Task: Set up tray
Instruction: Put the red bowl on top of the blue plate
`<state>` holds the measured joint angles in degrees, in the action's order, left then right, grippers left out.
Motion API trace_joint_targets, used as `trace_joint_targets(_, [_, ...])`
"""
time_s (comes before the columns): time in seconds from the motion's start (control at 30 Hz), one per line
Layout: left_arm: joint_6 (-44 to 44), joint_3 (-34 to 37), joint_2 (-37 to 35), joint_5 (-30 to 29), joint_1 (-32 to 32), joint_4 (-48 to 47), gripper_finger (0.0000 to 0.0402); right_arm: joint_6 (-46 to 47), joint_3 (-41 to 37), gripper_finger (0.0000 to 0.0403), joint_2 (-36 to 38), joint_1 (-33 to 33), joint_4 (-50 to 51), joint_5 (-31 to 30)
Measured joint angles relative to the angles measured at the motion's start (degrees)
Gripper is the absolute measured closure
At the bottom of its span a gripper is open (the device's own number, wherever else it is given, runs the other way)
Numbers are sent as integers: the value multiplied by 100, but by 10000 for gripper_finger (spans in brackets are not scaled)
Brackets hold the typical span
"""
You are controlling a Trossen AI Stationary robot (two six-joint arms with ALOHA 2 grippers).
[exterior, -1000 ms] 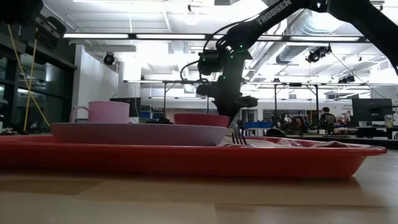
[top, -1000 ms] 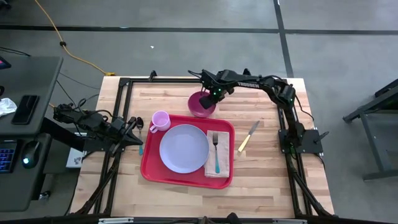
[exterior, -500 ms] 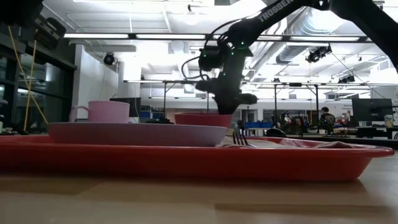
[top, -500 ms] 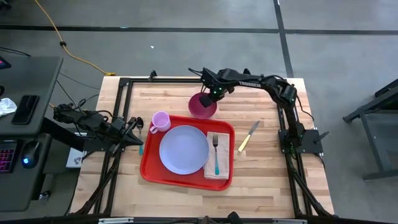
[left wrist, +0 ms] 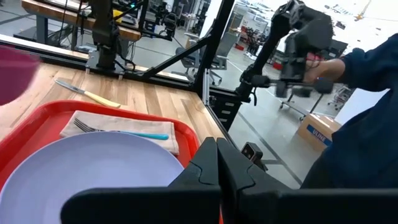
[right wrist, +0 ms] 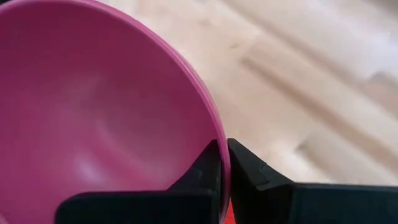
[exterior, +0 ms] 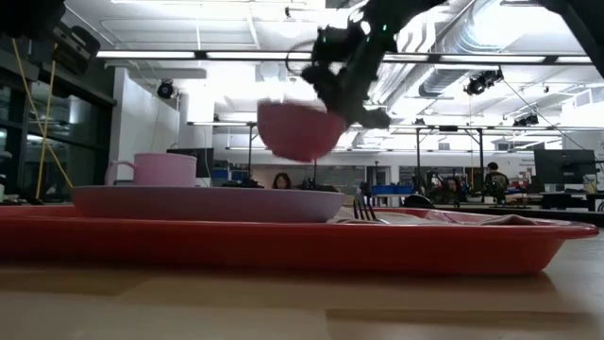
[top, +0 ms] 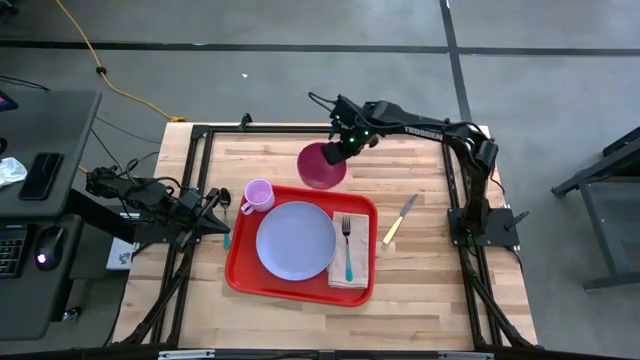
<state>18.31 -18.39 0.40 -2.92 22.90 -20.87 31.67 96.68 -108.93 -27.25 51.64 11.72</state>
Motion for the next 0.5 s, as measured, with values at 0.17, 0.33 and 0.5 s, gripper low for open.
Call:
trace_joint_targets(0.17, [35, 0, 0, 0, 0, 3, 380, 416, 0, 403, 263, 516, 98, 112])
trace_joint_targets(0.33, [64, 0, 0, 103, 0, 28, 380, 947, 0, 403, 405, 1141, 166, 91])
trace_joint_targets(0.5, [144, 0, -1, 224, 0, 20, 380, 1499, 0, 403, 449, 1718, 25, 36])
